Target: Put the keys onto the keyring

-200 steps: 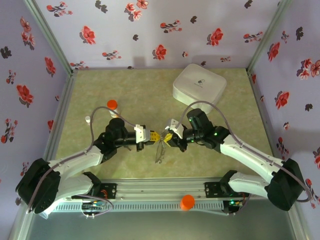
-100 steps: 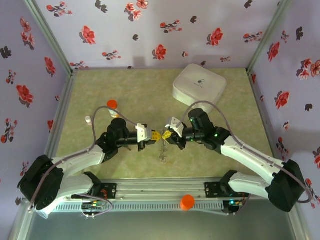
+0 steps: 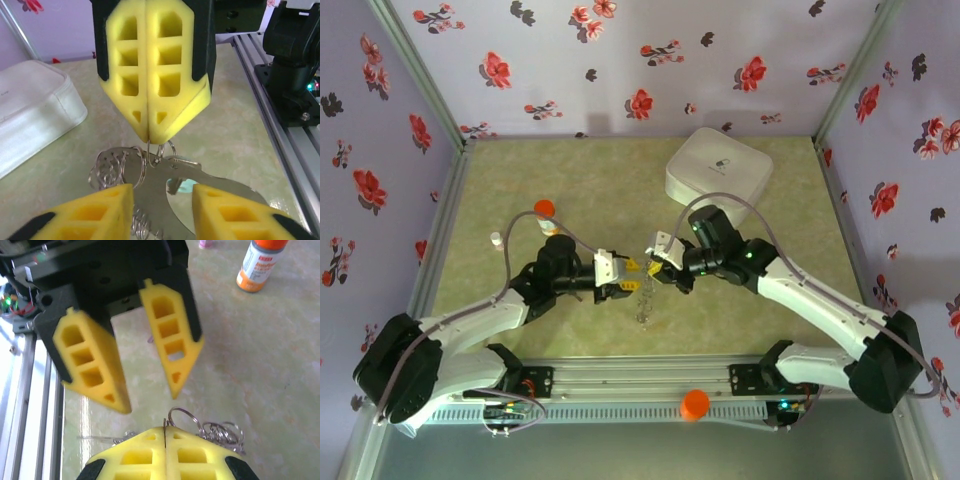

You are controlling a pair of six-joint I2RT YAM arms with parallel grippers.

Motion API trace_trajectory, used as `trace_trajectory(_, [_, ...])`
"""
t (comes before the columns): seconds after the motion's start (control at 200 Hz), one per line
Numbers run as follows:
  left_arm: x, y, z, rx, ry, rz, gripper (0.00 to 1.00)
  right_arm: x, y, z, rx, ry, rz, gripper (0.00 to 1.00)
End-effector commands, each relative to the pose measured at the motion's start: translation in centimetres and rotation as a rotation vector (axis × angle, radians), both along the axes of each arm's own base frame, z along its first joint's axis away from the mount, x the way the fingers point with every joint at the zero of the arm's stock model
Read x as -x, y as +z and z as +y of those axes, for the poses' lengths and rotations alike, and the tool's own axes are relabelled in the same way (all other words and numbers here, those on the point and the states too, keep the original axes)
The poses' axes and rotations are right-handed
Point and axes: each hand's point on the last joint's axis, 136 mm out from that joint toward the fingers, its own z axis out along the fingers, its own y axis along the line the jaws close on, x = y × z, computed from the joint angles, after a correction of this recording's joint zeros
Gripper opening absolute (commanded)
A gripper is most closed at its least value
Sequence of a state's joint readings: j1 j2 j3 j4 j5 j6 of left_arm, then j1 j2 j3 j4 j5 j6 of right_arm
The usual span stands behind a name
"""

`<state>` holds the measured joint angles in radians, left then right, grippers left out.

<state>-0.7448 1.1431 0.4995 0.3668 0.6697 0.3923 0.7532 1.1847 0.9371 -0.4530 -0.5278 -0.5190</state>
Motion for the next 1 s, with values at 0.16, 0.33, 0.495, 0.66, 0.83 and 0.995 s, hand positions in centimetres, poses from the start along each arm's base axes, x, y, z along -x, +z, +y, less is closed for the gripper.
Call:
trace_trajectory(0.16, [0.8,-0.5,0.4,-0.129,-0.041,0.063,0.00,0.7,0.0,0.2,0.154,0.111,-0.059,0.00])
trace_trajectory(0.33, [2.0,-1.5,-0.6,-0.154,-0.141,0.195,0.00,1.1,0.5,1.0,0.122,0.137,-0.050,0.00])
trace_trajectory(0.495, [2.2,-1.5,-1.1,-0.133,-0.178,0.221,0.00,1.3,0.6,1.2,0.103,0.143,-0.048,0.00])
trace_trajectory(0.66, [1.8,-1.3,-0.9,-0.101,-0.159,0.169,0.32,1.4,0.5,1.2,0.095,0.144,-0.043,0.00])
trace_trajectory(0.83, [1.1,-0.5,-0.5,-0.052,-0.110,0.094,0.48,1.5,0.2,1.0,0.105,0.137,-0.043,0.00])
trace_trajectory(0.995, [0.8,0.2,-0.8,-0.012,-0.105,0.087,0.48,1.6,0.4,1.4,0.090,0.146,-0.046,0.00])
